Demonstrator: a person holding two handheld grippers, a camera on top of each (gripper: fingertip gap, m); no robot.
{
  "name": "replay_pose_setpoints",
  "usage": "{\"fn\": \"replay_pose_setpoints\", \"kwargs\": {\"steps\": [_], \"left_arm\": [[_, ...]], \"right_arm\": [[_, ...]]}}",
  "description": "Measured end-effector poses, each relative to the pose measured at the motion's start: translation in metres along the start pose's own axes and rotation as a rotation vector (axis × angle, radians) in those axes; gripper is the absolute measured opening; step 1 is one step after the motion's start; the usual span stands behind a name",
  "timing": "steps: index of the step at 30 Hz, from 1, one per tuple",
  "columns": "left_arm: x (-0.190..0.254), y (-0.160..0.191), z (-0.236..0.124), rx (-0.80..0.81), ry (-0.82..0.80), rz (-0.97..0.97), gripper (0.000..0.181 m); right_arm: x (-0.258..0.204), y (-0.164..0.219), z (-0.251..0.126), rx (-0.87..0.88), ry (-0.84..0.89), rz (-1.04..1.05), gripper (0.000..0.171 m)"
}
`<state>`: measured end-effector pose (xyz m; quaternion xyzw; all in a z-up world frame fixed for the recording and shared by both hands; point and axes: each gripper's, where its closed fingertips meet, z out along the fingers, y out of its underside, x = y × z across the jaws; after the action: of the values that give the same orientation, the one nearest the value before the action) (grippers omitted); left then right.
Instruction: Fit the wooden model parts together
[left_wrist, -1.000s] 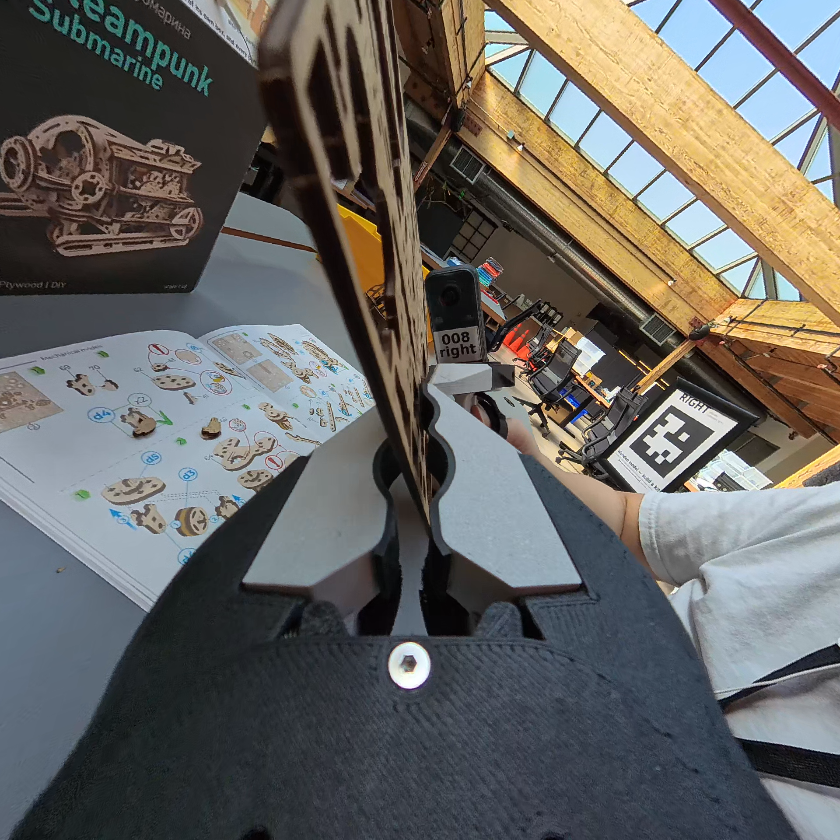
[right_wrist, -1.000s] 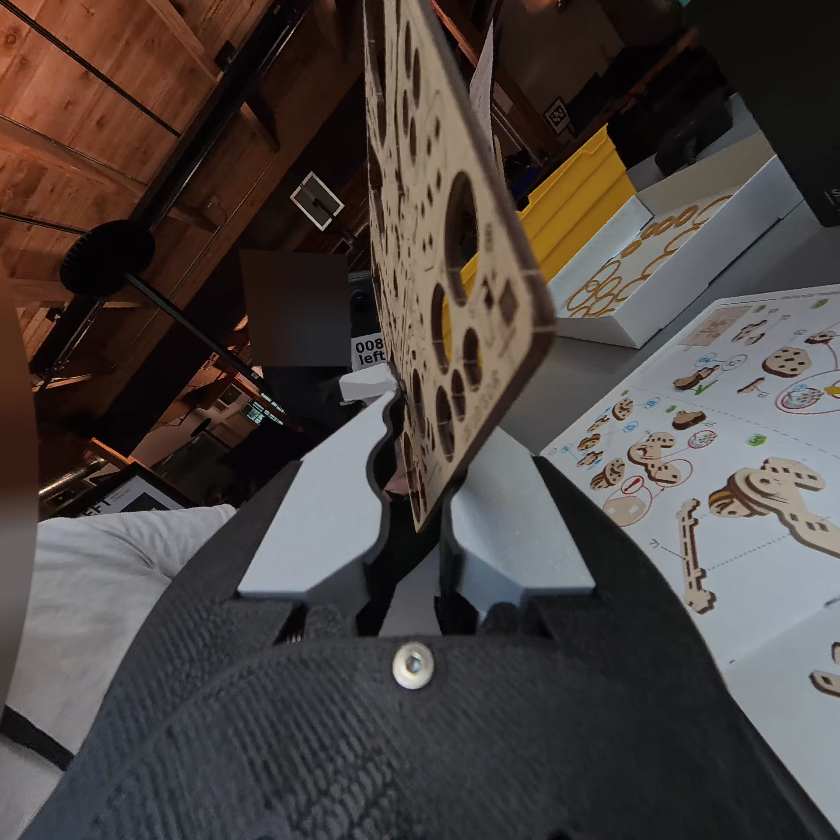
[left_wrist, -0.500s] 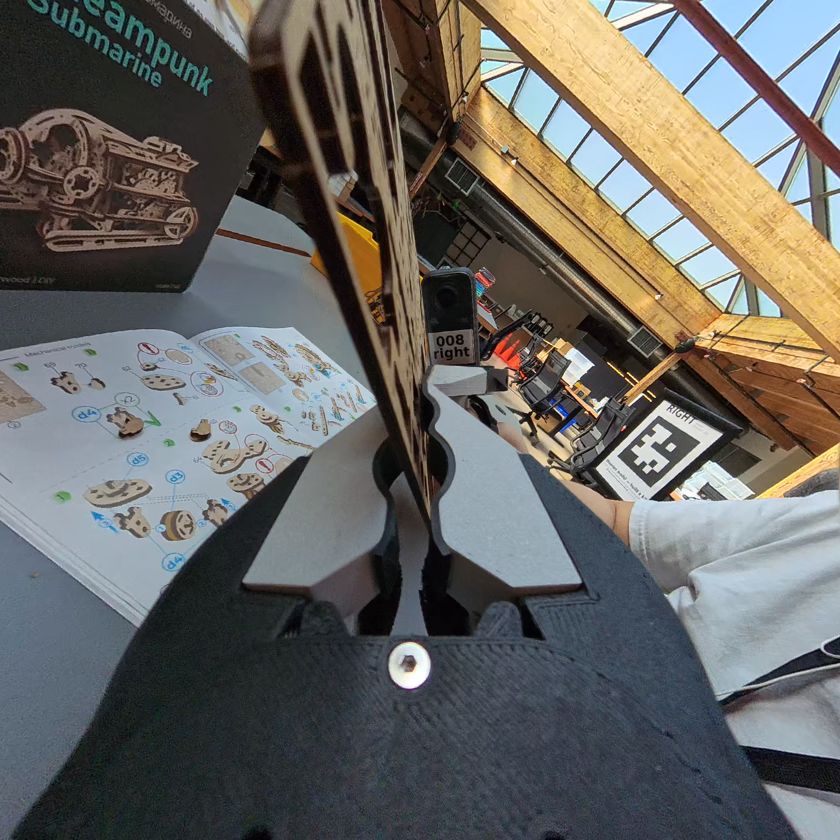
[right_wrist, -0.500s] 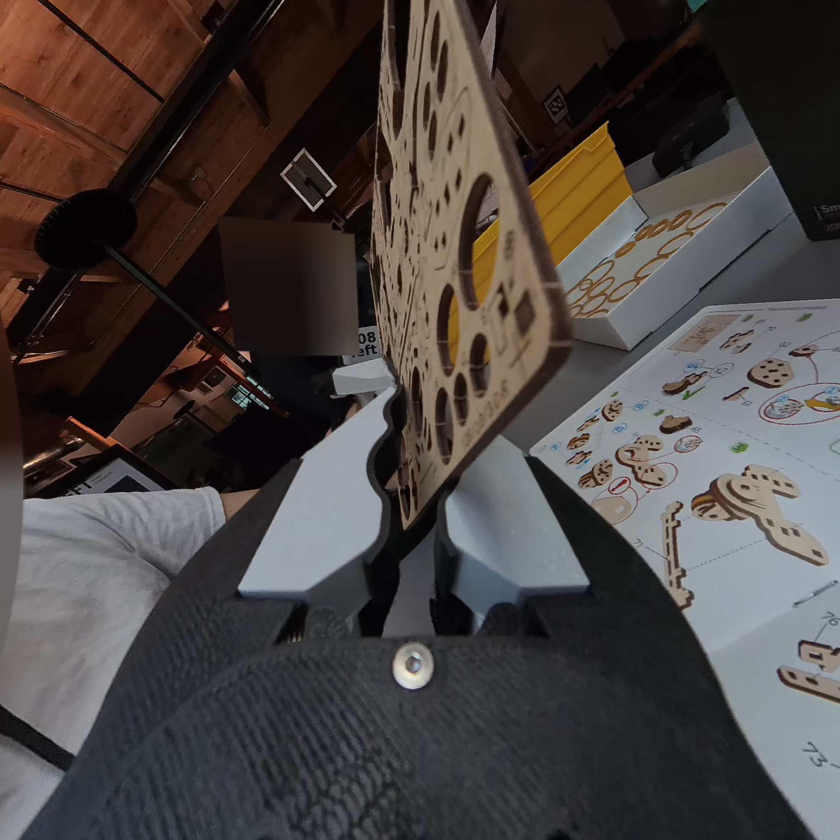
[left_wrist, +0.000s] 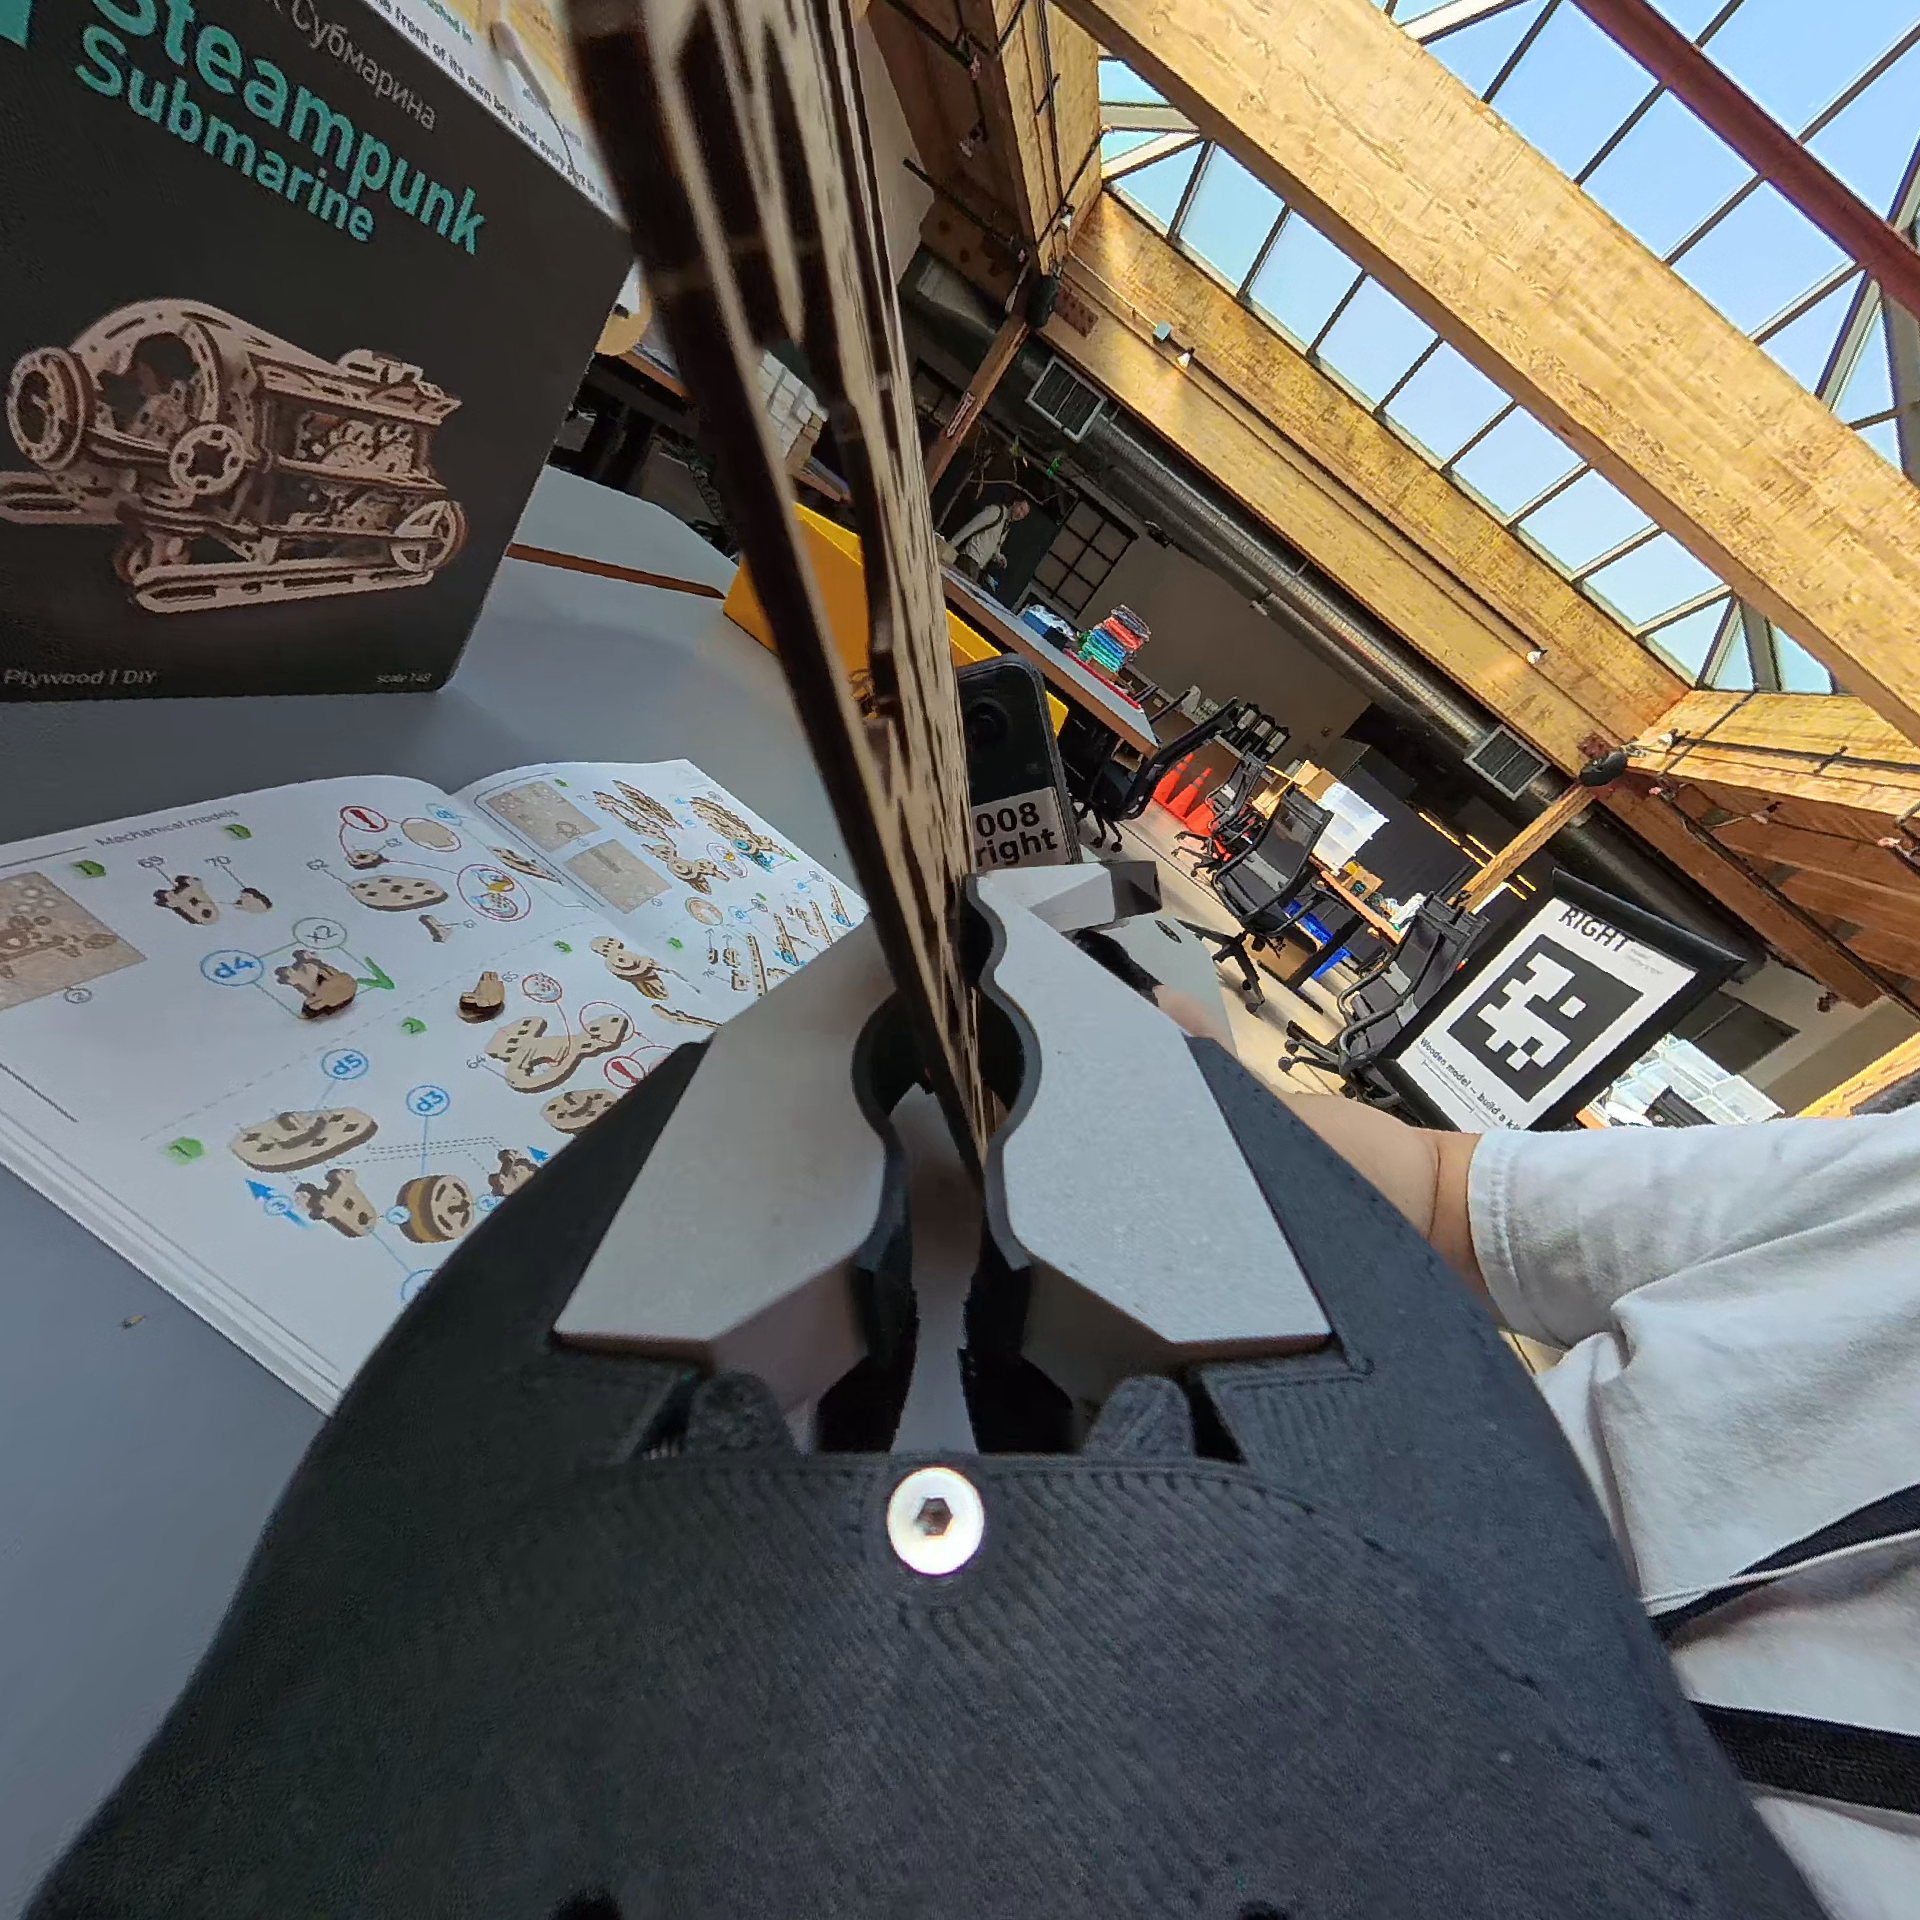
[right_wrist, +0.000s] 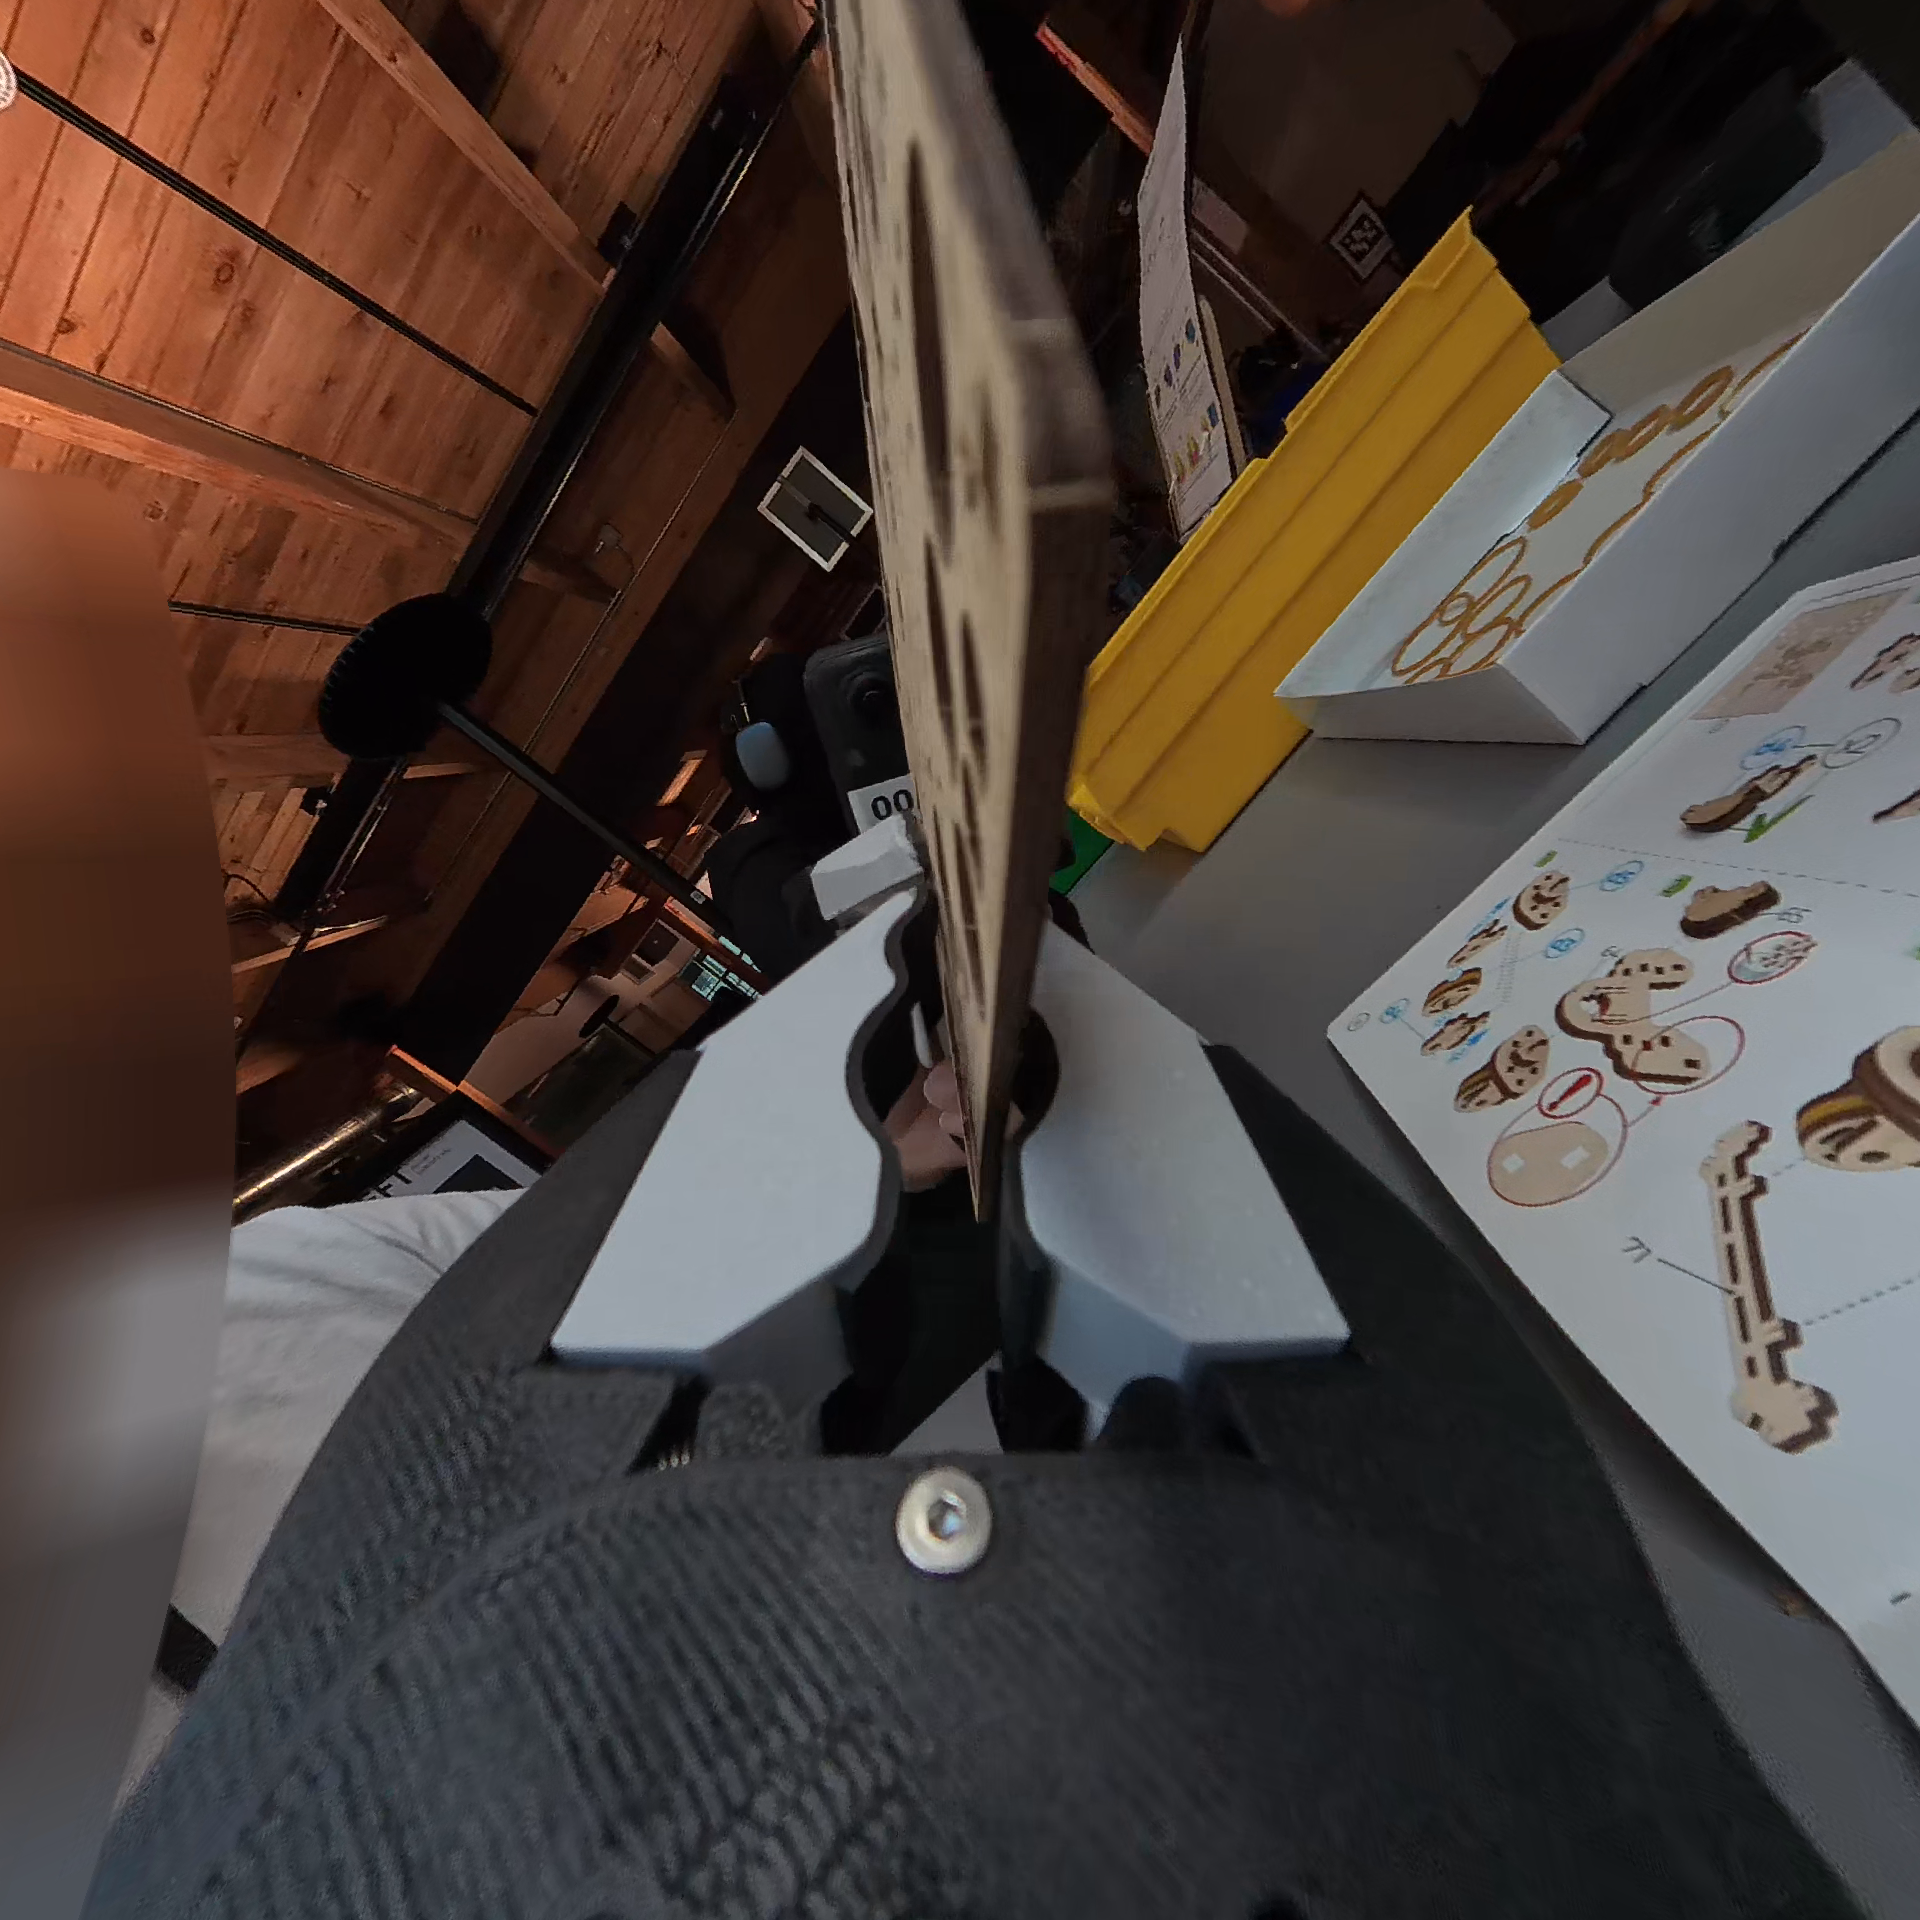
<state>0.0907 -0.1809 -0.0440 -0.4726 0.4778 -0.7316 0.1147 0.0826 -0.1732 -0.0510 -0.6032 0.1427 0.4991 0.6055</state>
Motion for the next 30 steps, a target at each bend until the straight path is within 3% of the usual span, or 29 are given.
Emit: {"fn": "replay_pose_setpoints", "kwargs": {"steps": [20, 27, 30], "left_arm": [[-0.0011, 0.0023, 0.0007, -0.014, -0.036, 0.019, 0.000], [0.0000, 0.0036, 0.0017, -0.024, -0.106, 0.142, 0.001], [0.0080, 0.0005, 0.0025, -0.011, -0.060, 0.145, 0.001]], "right_arm": [[0.0029, -0.0027, -0.0030, 0.017, 0.011, 0.005, 0.005], [0.0043, -0.0010, -0.0046, 0.005, 0.033, 0.025, 0.008], [-0.0048, -0.0018, -0.0046, 0.004, -0.064, 0.075, 0.006]]}}
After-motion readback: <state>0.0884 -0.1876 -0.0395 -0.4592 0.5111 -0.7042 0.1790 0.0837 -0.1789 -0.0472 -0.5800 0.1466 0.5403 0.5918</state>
